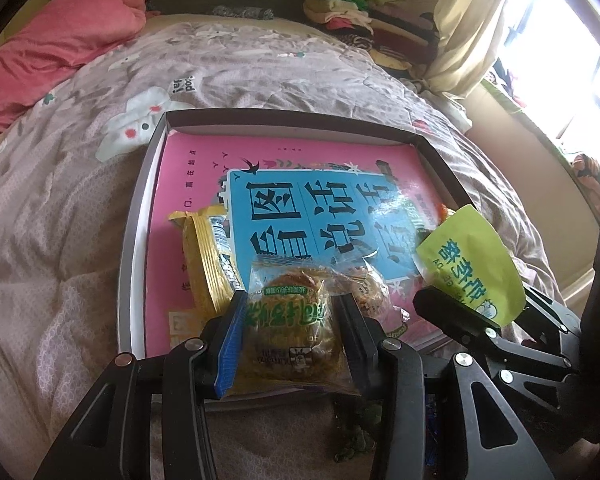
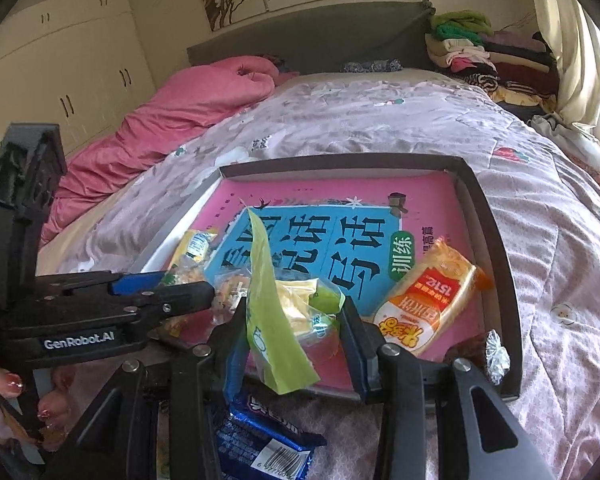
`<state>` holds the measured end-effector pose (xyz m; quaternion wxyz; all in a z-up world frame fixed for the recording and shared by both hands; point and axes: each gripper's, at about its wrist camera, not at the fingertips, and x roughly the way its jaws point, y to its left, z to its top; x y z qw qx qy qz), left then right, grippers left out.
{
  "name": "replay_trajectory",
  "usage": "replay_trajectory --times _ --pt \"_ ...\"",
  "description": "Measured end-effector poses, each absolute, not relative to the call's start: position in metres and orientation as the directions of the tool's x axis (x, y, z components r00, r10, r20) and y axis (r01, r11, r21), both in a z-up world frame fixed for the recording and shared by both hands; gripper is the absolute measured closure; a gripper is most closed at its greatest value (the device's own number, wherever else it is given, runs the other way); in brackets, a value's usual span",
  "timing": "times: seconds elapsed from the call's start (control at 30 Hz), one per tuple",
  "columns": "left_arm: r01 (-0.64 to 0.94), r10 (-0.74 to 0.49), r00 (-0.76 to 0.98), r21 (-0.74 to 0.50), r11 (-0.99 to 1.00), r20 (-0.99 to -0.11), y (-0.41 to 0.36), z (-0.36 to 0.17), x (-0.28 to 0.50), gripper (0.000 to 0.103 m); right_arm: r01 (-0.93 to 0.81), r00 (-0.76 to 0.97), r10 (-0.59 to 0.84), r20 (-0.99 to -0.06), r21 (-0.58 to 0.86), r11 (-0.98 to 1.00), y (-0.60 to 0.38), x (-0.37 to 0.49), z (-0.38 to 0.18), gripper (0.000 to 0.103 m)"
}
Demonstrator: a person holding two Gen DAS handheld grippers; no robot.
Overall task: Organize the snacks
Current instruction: 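Carry the pastry bag into the tray with the left tool while the right tool carries the green packet, then open the left tool to release the pastry bag while the right tool releases the green packet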
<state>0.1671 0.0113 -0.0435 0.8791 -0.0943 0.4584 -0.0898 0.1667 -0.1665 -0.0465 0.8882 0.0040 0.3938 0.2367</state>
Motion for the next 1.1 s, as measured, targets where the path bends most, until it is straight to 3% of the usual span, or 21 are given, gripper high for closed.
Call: replay_trajectory --times 1.1 --pt "0.057 -0.235 0.561 -0.246 0.968 -0.793 0.0165 -0.0395 0.1632 0.056 -0.423 0.57 0.437 -0.696 0.208 0.882 -0.1669 0.1626 -0.0484 0.055"
